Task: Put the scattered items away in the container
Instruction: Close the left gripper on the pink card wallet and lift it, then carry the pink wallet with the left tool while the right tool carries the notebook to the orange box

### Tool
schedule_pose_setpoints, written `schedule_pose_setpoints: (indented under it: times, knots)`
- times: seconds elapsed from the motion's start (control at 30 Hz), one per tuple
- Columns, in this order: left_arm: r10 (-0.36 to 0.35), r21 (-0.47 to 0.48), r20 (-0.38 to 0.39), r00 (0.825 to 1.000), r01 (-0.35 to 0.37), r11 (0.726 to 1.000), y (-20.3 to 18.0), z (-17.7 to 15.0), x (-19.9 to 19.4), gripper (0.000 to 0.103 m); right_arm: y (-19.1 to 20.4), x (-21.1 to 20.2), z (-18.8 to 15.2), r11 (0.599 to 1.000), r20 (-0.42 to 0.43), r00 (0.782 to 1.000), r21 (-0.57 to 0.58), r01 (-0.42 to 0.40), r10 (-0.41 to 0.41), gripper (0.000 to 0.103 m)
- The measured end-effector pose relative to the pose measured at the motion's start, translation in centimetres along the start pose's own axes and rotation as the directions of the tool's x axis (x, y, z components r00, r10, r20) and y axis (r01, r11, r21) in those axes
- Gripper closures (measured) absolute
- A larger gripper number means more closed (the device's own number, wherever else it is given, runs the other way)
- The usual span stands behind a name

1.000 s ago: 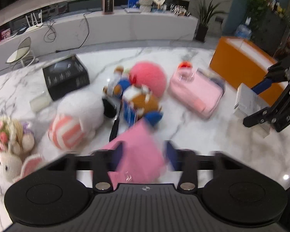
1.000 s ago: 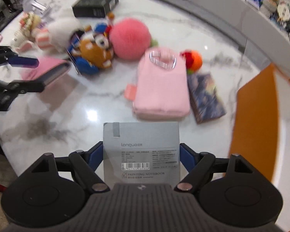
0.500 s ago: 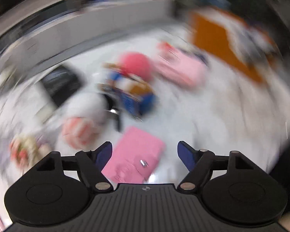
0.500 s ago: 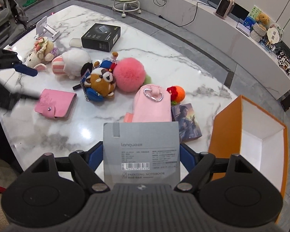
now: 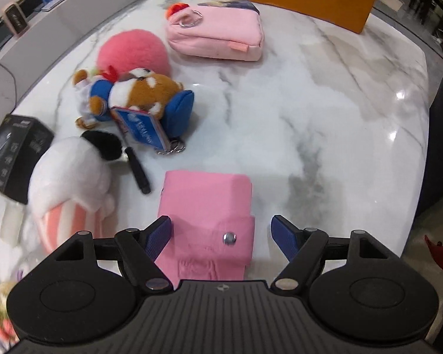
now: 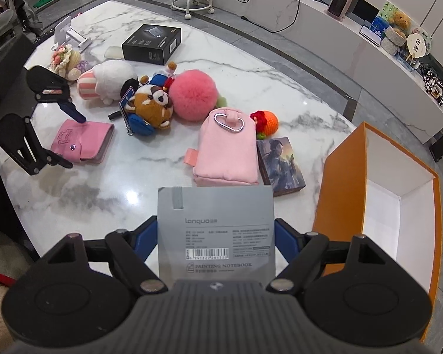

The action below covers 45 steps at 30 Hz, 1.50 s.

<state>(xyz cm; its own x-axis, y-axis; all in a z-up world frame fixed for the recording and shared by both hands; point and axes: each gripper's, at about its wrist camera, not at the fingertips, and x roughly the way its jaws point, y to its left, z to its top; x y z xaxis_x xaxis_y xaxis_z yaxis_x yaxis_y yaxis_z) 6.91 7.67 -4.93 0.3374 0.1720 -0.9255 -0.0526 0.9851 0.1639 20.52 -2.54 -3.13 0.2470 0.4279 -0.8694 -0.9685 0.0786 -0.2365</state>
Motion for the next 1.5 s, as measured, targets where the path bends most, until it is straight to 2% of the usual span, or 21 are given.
schedule_pose_setpoints:
  times: [0.13, 0.3, 0.33, 0.5, 0.6, 0.73, 0.97, 1.17, 1.33, 1.37, 1.5]
  knots:
    - [0.013, -0.003, -0.004, 1.000, -0.013, 1.000, -0.1, 1.8, 0.9, 0.014, -0.2, 0.6, 0.1, 1.000, -0.007, 1.000, 0.000, -0.012, 0.012, 0.020]
    - [0.056, 0.037, -0.085, 0.995, -0.053, 0.998, 0.0, 2.4, 2.0, 0.012, -0.2, 1.3, 0.2, 1.000, -0.012, 1.000, -0.004, -0.025, 0.025, 0.020]
    - [0.047, 0.028, -0.116, 0.992, -0.044, 0.999, 0.3, 2.3, 2.3, 0.008, -0.2, 1.5, 0.2, 1.000, -0.012, 1.000, -0.005, -0.027, 0.027, 0.020]
    - [-0.043, -0.108, -0.204, 0.978, 0.021, 0.994, 2.2, 1.8, 2.8, 0.004, -0.1, 2.0, 0.4, 0.999, -0.013, 0.999, -0.009, -0.040, 0.040, 0.020]
    - [-0.044, -0.103, -0.223, 0.974, 0.021, 0.994, 2.2, 1.8, 2.7, 0.008, 0.0, 2.4, 0.5, 0.999, -0.014, 0.999, -0.009, -0.044, 0.044, 0.020]
    - [-0.058, -0.146, -0.245, 0.968, 0.022, 0.989, 2.5, 1.7, 2.5, 0.010, 0.1, 2.7, 0.6, 0.999, -0.019, 0.999, -0.011, -0.046, 0.046, 0.020]
    - [-0.063, -0.200, -0.206, 0.976, 0.021, 0.979, 3.1, 0.9, 0.7, 0.011, 0.2, 2.5, 0.5, 0.999, -0.023, 0.999, -0.021, -0.043, 0.042, 0.020]
    - [-0.029, -0.186, -0.159, 0.987, -0.001, 0.983, 3.1, 1.5, -2.8, 0.011, 0.5, 1.8, 0.7, 0.999, -0.021, 0.999, -0.037, -0.036, 0.035, 0.020]
    - [0.019, -0.152, -0.113, 0.993, -0.036, 0.988, 2.8, 5.5, -6.4, 0.011, 0.5, 0.2, 1.3, 0.998, -0.001, 1.000, -0.058, -0.030, 0.030, 0.020]
    - [0.029, -0.143, -0.103, 0.994, -0.043, 0.989, 3.0, 7.2, -6.1, 0.011, 0.4, -0.4, 1.6, 0.998, 0.006, 1.000, -0.063, -0.024, 0.024, 0.020]
    - [0.075, -0.092, -0.060, 0.995, -0.081, 0.992, 2.6, 10.9, -9.9, 0.011, -0.3, -3.0, 2.6, 0.996, 0.034, 0.999, -0.083, 0.012, -0.009, 0.021]
